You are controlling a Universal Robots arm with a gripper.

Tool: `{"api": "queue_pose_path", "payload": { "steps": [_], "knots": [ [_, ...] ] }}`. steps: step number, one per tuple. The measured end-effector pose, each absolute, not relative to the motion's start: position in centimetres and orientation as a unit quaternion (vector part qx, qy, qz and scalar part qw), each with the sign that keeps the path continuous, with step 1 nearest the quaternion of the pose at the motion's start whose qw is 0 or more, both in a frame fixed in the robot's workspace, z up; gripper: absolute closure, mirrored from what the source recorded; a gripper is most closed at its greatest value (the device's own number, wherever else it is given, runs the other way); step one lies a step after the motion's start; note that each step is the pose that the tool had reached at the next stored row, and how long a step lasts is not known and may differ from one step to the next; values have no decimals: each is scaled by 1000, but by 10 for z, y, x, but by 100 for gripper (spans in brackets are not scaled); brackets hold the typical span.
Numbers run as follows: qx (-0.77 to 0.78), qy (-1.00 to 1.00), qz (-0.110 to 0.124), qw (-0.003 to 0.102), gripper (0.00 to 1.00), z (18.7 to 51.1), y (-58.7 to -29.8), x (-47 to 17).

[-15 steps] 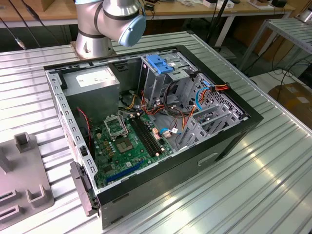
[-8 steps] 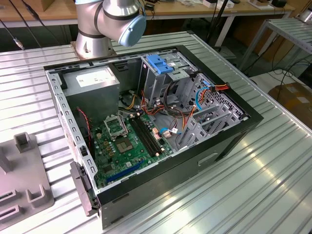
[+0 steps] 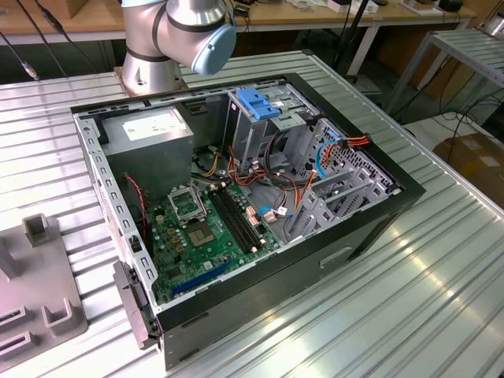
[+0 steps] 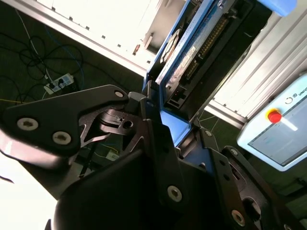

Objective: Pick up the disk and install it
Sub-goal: 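Pick up the disk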

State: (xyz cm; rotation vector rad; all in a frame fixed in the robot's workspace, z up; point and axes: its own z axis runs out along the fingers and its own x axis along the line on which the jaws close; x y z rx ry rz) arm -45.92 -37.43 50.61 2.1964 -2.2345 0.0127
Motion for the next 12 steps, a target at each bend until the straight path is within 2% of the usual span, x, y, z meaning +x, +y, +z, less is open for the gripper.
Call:
{"api": "queue_pose_path", "payload": {
  "steps": [12],
  "knots": [
    [701,-713,4,4,63,506,-374,-446]
  ]
}}
